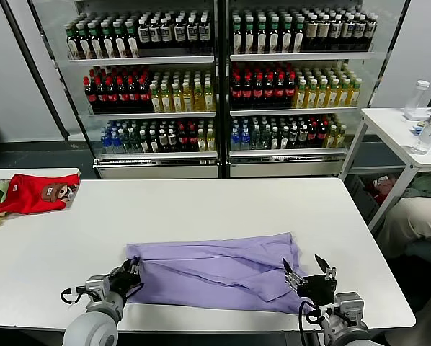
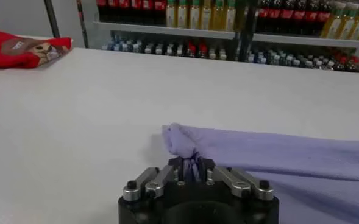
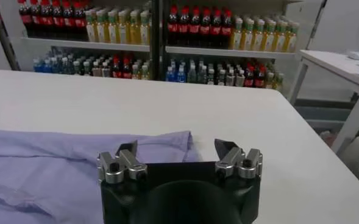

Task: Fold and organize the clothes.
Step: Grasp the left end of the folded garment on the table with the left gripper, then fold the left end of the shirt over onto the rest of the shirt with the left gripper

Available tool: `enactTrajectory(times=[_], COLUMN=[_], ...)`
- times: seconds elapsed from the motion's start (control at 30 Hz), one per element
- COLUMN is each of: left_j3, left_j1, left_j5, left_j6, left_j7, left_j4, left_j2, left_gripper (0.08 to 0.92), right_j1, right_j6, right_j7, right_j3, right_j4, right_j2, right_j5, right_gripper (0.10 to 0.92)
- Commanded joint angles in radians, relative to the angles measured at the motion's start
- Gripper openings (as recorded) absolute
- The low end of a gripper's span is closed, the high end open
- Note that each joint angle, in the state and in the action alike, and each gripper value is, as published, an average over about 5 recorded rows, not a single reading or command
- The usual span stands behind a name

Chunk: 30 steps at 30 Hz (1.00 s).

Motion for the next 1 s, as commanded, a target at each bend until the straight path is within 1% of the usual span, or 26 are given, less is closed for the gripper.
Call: enactTrajectory(times=[0.03,0.13,0.2,0.33,0.43,0.53,0.6,0.67,0.77,0.93,1.0], left_j3=[-0.01,-0.074,-0.129,-0.273,-0.376,-0.453,-0.477,-0.471,-0.415,-0.236,-0.15], left_j1=[-0.015,-0.016,-0.006,0.034,0.062,0.07,0.065,0.061,0.065,0.084,0.082], left_j5=[0.169,0.218,0.238,0.265,0.327,0.377,0.371,0.347,0.229,-0.085,-0.151], left_j6=[0.004,0.014,0.017,0.02,0.02,0.018,0.017,0.019,0.021,0.024,0.024], left_j7=[-0.02,-0.02,-0.017,-0.002,0.021,0.063,0.081,0.088,0.093,0.14,0.154], left_j4=[-0.012,-0.035,-0.049,-0.063,-0.045,-0.009,0.003,-0.013,-0.101,-0.313,-0.364], left_j2=[-0.008,0.014,0.039,0.106,0.147,0.168,0.178,0.182,0.164,0.099,0.07], left_gripper=[0.187,0.123,0.107,0.106,0.106,0.106,0.106,0.106,0.106,0.106,0.106], right_j1=[-0.002,-0.001,-0.001,0.002,0.002,0.002,0.003,0.003,0.0,-0.002,-0.003], right_j6=[0.0,0.0,0.0,0.0,0.0,0.0,0.0,0.0,0.0,-0.001,-0.001], right_j7=[-0.001,-0.001,-0.001,-0.001,-0.001,-0.001,-0.001,-0.002,-0.001,-0.001,-0.001], right_j3=[-0.007,-0.008,-0.008,-0.004,-0.001,-0.002,-0.003,-0.002,0.003,0.014,0.017], right_j4=[-0.003,-0.003,-0.002,0.0,0.002,0.001,0.002,0.004,0.007,0.014,0.017], right_j2=[0.0,-0.001,-0.003,-0.008,-0.007,-0.006,-0.008,-0.009,-0.012,-0.014,-0.013], right_j5=[-0.014,-0.018,-0.019,-0.019,-0.019,-0.019,-0.019,-0.019,-0.019,-0.019,-0.019], right_gripper=[0.823,0.823,0.823,0.823,0.823,0.823,0.823,0.823,0.823,0.823,0.823])
